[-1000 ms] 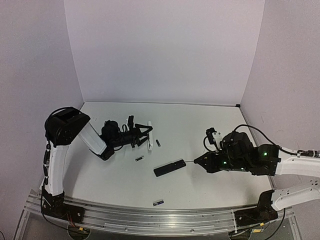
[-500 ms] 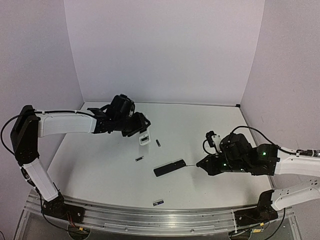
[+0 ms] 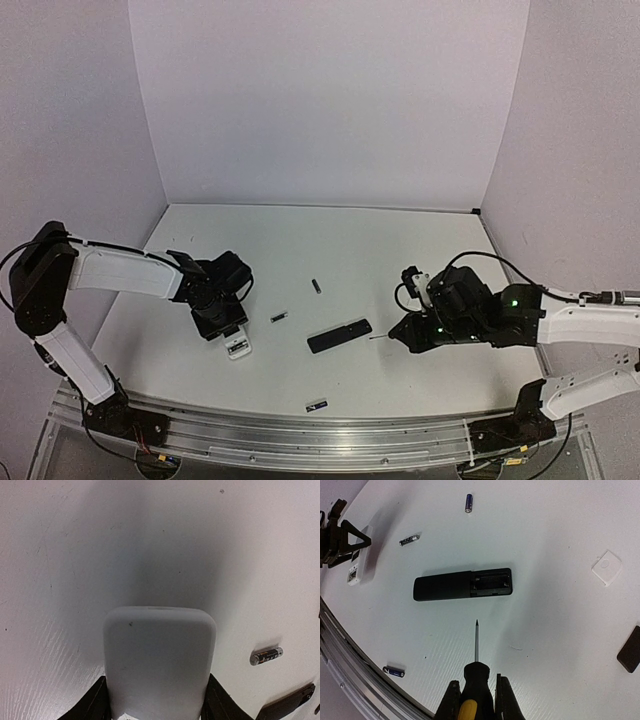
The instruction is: Unload the batteries from the remote control
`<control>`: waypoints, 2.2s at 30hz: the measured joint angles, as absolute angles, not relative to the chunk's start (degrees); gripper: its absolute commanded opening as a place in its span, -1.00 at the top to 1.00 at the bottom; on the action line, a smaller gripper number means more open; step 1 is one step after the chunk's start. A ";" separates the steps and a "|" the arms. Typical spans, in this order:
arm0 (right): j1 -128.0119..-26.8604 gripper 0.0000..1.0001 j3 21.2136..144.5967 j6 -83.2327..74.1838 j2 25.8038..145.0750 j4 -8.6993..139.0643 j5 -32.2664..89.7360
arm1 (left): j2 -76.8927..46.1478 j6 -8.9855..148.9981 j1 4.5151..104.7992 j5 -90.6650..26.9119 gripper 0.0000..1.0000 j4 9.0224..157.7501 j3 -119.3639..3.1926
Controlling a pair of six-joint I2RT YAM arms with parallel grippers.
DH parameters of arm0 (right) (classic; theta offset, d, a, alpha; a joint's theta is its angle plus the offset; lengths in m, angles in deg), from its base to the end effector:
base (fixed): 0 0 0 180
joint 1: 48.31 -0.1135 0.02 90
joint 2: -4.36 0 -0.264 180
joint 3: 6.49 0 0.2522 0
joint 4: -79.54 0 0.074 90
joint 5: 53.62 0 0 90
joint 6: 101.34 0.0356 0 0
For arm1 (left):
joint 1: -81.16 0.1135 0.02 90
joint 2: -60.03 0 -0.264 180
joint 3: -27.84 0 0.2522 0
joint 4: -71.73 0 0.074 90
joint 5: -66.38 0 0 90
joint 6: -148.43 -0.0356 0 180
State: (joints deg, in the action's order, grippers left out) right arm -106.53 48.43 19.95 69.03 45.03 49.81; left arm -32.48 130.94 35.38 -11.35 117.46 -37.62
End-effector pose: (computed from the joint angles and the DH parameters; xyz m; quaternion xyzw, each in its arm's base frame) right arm 0.1300 0.1941 0.2336 -0.1689 0.9005 0.1952 0.3499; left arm 0.2065 -0.2014 0.1586 -0.2428 0.9527 -0.0736 0.1671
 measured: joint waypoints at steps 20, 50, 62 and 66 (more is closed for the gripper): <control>-106.53 1.00 49.16 20.41 69.50 45.07 49.56 | -37.71 141.16 34.33 -10.55 -0.47 111.53 -38.65; -106.53 1.00 48.76 20.43 67.23 45.05 49.46 | -36.76 133.59 27.89 -22.26 -0.99 96.89 -36.63; -106.53 1.00 50.50 19.17 71.94 46.03 47.45 | -16.36 124.71 27.06 -18.47 -0.99 111.24 -35.90; -106.53 1.00 53.48 18.14 78.24 49.90 44.37 | -7.29 121.60 33.00 -20.77 -0.99 111.92 -30.39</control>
